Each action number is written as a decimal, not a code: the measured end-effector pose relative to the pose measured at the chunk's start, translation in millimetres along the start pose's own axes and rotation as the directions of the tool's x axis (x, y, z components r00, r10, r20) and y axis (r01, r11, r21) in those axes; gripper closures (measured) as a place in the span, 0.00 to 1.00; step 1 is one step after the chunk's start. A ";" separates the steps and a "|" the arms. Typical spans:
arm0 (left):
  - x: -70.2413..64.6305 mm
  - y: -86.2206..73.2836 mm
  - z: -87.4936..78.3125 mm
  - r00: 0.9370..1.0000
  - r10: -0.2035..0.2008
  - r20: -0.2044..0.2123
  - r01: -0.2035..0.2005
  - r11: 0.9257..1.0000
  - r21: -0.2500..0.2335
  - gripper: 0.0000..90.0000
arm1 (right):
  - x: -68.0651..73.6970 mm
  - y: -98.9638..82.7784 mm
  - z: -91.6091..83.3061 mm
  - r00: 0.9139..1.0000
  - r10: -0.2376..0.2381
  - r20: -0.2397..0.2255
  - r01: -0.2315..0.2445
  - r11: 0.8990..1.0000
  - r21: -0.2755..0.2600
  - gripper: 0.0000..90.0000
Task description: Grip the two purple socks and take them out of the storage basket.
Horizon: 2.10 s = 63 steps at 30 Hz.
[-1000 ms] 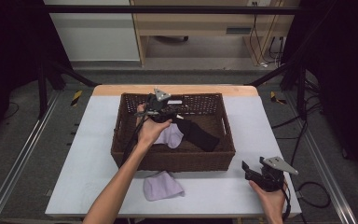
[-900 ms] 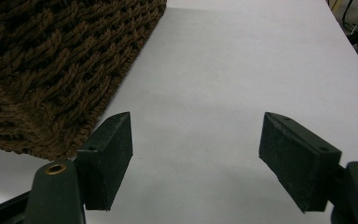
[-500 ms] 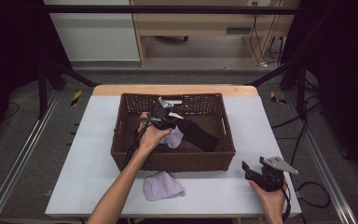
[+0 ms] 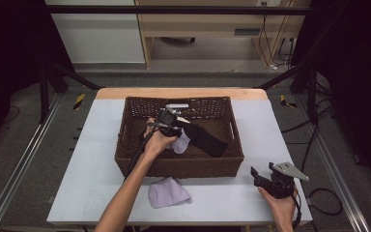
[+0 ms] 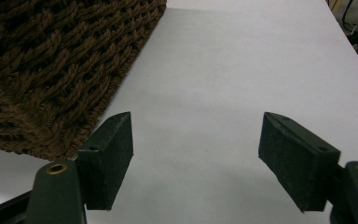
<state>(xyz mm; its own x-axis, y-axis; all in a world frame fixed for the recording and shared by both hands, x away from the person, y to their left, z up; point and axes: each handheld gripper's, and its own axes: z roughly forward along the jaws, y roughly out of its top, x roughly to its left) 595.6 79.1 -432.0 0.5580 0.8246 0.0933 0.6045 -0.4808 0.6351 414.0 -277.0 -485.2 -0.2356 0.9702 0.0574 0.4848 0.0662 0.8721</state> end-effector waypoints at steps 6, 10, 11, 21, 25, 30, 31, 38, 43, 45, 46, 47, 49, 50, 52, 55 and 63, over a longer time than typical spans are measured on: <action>-1.5 -0.6 0.5 1.000 -0.004 0.025 0.003 0.999 0.040 0.79 | -0.1 0.0 0.0 1.000 0.001 0.000 -0.001 1.000 0.000 0.29; -0.3 0.2 -2.5 0.999 -0.025 0.025 0.023 0.998 0.057 0.89 | -0.1 -0.1 -0.3 1.000 0.002 0.001 -0.002 1.000 -0.002 0.29; 0.3 0.7 -4.2 0.999 -0.034 0.026 0.033 0.998 0.056 0.92 | -0.1 -0.1 -0.3 1.000 0.003 0.000 -0.003 1.000 -0.002 0.30; 11.0 4.2 -39.1 0.994 -0.085 0.070 0.091 0.991 -0.098 0.96 | -0.8 0.0 -0.1 1.000 0.007 -0.002 -0.007 1.000 -0.002 0.30; 16.8 5.6 -63.1 0.995 -0.083 0.060 0.094 0.975 -0.199 0.96 | -1.0 0.0 -0.2 1.000 0.010 -0.002 -0.010 1.000 -0.002 0.30; 20.1 4.7 -86.0 0.992 -0.094 0.090 0.115 0.953 -0.279 0.96 | -1.0 0.1 -0.2 1.000 0.013 -0.003 -0.013 1.000 0.000 0.30; 20.5 4.2 -90.7 0.990 -0.096 0.103 0.122 0.949 -0.289 0.96 | -1.1 0.0 0.1 1.000 0.010 -0.001 -0.010 1.000 -0.001 0.30; 17.0 0.3 -120.0 0.986 -0.076 0.148 0.127 0.918 -0.377 0.96 | -1.2 0.0 0.1 1.000 0.011 -0.001 -0.011 1.000 -0.002 0.30; 11.9 -5.6 -139.0 0.986 -0.049 0.156 0.112 0.897 -0.428 0.96 | -1.0 0.1 -0.2 1.000 0.013 -0.003 -0.013 1.000 0.000 0.30; 9.7 -10.4 -148.9 0.986 -0.038 0.162 0.108 0.885 -0.452 0.96 | -0.9 0.1 -0.2 1.000 0.012 -0.002 -0.012 1.000 0.000 0.30; 9.7 -10.4 -148.9 0.986 -0.038 0.162 0.108 0.885 -0.452 0.96 | -0.9 0.1 -0.2 1.000 0.012 -0.002 -0.012 1.000 0.000 0.30; 9.1 -12.0 -152.2 0.986 -0.033 0.160 0.105 0.882 -0.459 0.96 | -1.0 0.0 -0.2 1.000 0.011 -0.002 -0.011 1.000 -0.001 0.30; 7.9 -17.3 -162.7 0.986 -0.023 0.165 0.101 0.870 -0.483 0.96 | -0.9 0.1 -0.2 1.000 0.012 -0.002 -0.012 1.000 0.000 0.30; 7.9 -17.3 -162.7 0.986 -0.023 0.165 0.101 0.870 -0.483 0.96 | -1.0 0.0 0.1 1.000 0.009 0.000 -0.009 1.000 0.000 0.30; 7.2 -20.6 -169.7 0.985 -0.018 0.171 0.102 0.859 -0.501 0.96 | -1.0 0.0 0.1 1.000 0.008 -0.001 -0.008 1.000 0.000 0.30; 5.8 -26.9 -183.2 0.983 -0.006 0.185 0.104 0.844 -0.526 0.96 | -1.1 0.1 0.1 1.000 0.009 -0.001 -0.009 1.000 0.002 0.31; 1.6 -39.1 -203.2 0.979 0.021 0.204 0.099 0.821 -0.562 0.96 | -0.6 0.2 0.3 1.000 0.008 0.002 -0.008 1.000 0.005 0.31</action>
<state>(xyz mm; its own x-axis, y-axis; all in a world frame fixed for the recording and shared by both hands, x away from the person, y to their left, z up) 457.3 159.8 -300.8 0.6752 0.7358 -0.0519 0.2326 -0.1457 0.9616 414.5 -277.5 -485.2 -0.2301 0.9711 0.0634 0.4906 0.0594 0.8693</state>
